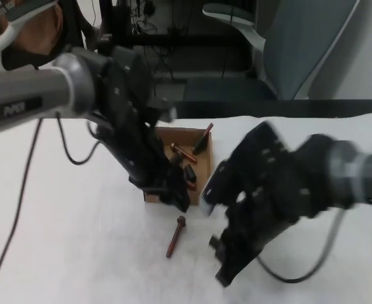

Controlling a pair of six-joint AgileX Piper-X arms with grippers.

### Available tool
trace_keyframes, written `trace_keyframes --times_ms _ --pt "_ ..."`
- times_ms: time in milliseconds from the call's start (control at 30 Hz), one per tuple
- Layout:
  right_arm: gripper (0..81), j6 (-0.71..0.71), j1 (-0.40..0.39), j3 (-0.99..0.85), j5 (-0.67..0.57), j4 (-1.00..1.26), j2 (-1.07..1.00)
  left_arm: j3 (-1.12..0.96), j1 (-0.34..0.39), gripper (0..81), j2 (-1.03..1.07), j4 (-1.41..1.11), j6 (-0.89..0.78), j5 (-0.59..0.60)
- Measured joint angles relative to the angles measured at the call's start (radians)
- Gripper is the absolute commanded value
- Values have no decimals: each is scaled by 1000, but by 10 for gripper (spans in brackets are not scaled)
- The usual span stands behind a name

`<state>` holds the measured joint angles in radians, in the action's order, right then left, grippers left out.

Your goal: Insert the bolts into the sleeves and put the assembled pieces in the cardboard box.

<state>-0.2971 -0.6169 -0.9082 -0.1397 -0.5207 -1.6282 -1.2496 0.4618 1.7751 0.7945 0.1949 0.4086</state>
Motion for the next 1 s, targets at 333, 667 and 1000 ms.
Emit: trace_keyframes --times_ms 333,667,1000 --pt "4 114 14 126 10 12 391 -2 72 557 107 -32 -7 -146" --pt "4 142 14 135 10 9 500 -14 96 557 182 -85 -56 -181" --pt "4 144 14 136 8 26 500 -23 138 15 198 -112 -76 -343"
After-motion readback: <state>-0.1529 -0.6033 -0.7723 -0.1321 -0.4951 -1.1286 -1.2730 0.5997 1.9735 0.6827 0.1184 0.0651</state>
